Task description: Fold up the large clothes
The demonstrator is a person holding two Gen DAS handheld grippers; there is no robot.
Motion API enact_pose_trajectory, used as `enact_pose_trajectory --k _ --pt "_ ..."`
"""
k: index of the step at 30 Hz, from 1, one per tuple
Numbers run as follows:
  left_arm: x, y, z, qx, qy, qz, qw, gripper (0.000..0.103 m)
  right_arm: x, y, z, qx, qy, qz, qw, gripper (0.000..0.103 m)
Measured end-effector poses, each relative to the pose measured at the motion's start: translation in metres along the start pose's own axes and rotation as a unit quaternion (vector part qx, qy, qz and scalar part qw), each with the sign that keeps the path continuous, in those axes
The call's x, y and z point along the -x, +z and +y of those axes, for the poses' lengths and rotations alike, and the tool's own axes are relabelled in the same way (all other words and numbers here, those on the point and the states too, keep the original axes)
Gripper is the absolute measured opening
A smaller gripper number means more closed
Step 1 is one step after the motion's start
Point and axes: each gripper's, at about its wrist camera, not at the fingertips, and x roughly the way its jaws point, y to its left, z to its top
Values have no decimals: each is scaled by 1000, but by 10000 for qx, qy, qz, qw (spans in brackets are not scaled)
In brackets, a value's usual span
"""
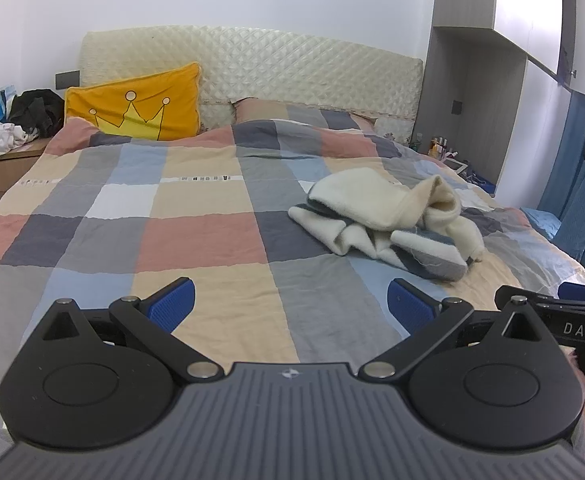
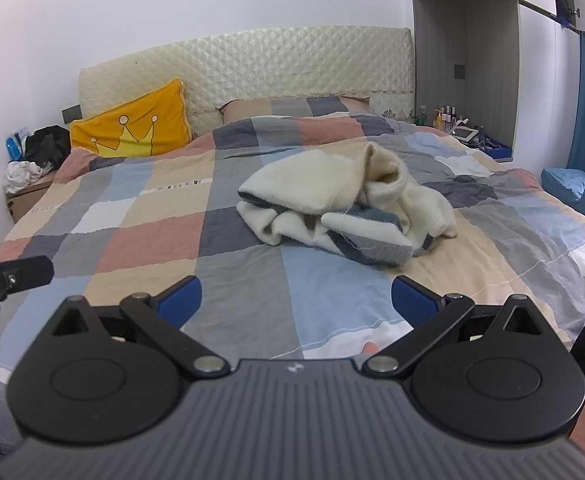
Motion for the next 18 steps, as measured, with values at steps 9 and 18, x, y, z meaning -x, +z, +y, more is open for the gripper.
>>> enact_pose_trajectory --k 9,18 --pt "-11 2 1 4 -36 41 10000 103 -6 -1 0 -56 21 14 10000 103" --pt "-37 5 3 -52 -35 91 9999 103 -29 2 -10 -298 -118 -51 9995 103"
